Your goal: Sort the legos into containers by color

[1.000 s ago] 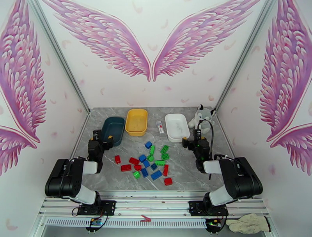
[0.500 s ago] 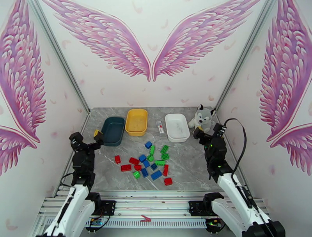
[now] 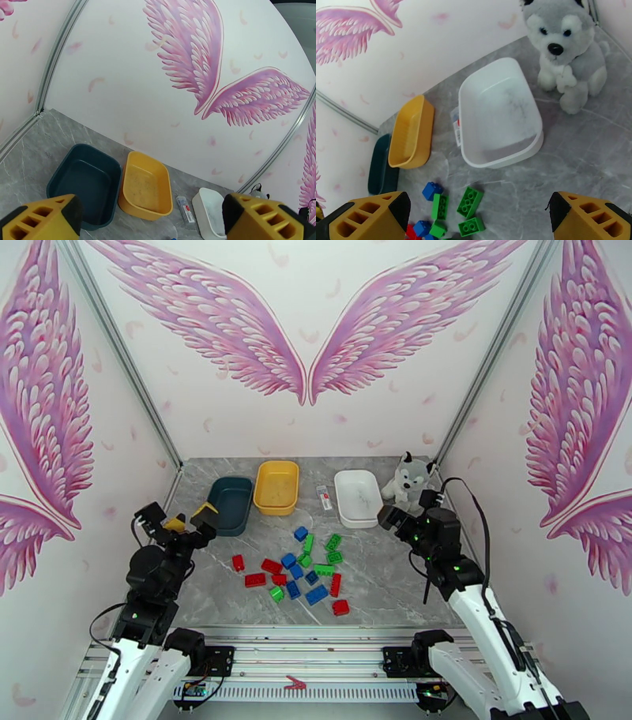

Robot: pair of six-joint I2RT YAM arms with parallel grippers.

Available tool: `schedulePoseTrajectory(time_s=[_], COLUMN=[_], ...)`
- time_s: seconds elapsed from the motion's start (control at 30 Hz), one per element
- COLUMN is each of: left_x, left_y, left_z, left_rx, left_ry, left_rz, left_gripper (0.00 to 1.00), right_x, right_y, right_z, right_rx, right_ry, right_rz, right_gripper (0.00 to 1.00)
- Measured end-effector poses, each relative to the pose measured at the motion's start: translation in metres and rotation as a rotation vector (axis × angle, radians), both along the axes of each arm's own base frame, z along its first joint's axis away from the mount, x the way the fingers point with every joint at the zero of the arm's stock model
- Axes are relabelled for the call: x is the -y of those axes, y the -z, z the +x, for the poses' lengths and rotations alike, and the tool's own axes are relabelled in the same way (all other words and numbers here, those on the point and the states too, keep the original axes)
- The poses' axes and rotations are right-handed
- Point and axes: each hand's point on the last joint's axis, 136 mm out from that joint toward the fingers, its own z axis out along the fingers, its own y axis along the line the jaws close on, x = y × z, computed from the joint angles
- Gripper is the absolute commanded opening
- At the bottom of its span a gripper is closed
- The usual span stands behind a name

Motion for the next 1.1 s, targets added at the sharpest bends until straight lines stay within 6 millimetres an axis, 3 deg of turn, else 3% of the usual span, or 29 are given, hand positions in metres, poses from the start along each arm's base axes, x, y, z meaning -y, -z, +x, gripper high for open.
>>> schedulePoseTrajectory(time_s=[0.1, 0.23, 0.37, 0.43, 0.7, 0.93, 1.1], left_x=[0.009, 0.024, 0.032, 0.035, 0.046, 0.068, 0.088], left_y=[0.008, 0.029, 0.063, 0.071, 0.048, 0.059, 0.102], left_z=[0.002, 0.018, 0.035, 0.037, 0.027, 0.036, 0.052], left_rx=[-0.012, -0.066, -0.175, -0.207, -0.173, -0.229, -0.377], left_ry=[0.049, 0.116, 0.140, 0.156, 0.203, 0.287, 0.327], left_rz=[0.010, 0.001, -0.010, -0.005, 0.002, 0.054, 0.085], left_gripper=[0.99, 0.99, 0.99, 0.99, 0.99, 0.99, 0.99], right_x=[-0.017, -0.050, -0.093, -0.107, -0.158, -0.191, -0.196], right_y=[-0.001, 0.015, 0.022, 0.021, 0.056, 0.090, 0.111], right_z=[0.004, 0.005, 0.006, 0.005, 0.003, 0.004, 0.003], right_rx=[0.017, -0.042, -0.100, -0.097, -0.202, -0.298, -0.356], right_ry=[-0.066, -0.175, -0.311, -0.358, -0.472, -0.500, -0.492], right_rz=[0.067, 0.072, 0.000, -0.022, -0.196, -0.381, -0.472], right_gripper=[0.97, 0.88, 0.88, 0.89, 0.83, 0.74, 0.71])
